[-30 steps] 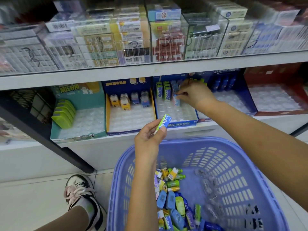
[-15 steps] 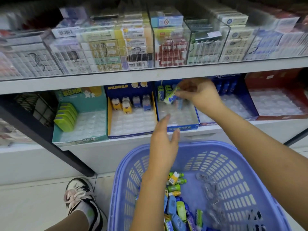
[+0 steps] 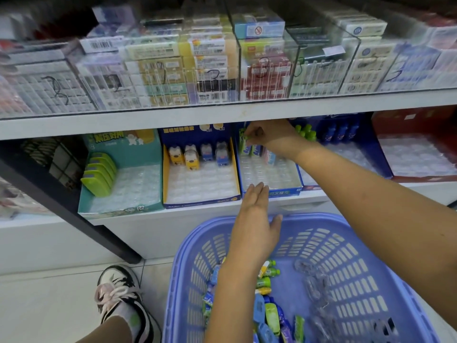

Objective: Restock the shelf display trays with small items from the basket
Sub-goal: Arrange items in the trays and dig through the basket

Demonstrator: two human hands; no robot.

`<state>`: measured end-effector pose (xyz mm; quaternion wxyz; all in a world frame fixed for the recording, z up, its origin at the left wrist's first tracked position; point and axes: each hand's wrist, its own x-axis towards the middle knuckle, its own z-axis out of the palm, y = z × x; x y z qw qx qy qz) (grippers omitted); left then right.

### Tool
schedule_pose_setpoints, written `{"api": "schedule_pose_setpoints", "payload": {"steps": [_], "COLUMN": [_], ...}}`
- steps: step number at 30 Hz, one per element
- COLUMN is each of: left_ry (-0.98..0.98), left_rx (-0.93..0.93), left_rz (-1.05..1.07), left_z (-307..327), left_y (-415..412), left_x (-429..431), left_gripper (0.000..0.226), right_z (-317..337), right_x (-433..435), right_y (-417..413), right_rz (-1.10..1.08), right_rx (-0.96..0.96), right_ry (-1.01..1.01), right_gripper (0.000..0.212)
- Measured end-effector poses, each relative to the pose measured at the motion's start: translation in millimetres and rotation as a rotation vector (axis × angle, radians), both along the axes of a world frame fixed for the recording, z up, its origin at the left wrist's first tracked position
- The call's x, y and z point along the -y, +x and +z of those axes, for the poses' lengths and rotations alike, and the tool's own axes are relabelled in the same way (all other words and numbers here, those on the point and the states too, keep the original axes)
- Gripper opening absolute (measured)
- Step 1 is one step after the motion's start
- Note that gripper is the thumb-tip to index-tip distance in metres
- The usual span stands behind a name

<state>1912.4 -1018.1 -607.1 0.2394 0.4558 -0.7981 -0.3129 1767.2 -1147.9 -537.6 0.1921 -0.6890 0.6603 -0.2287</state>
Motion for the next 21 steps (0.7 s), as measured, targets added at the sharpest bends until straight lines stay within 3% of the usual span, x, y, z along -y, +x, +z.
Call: {"api": "schedule_pose_setpoints", "payload": {"steps": [6,13,16,19,21], "left_ry": [0.020,0.028,0.013,-0.057,-0.025], "left_rx": [-0.016,-0.015,-0.076,-0.234,-0.235], "left_rz": [-0.017,-0.020,0.017,0.158,0.202], "left_z": [-1.3,-1.6,2.3,-0.6,-13.0], "left_y": [2.1,1.8,3.3,6.2,5.8], "left_x": [1.3,2.9,-0.5,-8.4,-11.2], "left_gripper": [0.064,0.063,0.052,0.029,0.020], "right_z": [1.4,-1.7,3.4,4.8,-7.0], "right_x": [4.8,-0.1,-10.3,-44.9,-79.2], "right_y": [4.2,17.3,14.6,14.3,12.8], "right_rz": [-0.074,-0.064,-0.004,0.015,-0.019], "right_rx": [0.017,-0.323,-0.440,-0.338,-0.122], "right_ry": [-0.003,-0.007,-0.024,-0.116,-0.190], "right_gripper": [0.019,0.023,0.026,0.032,0.022]}}
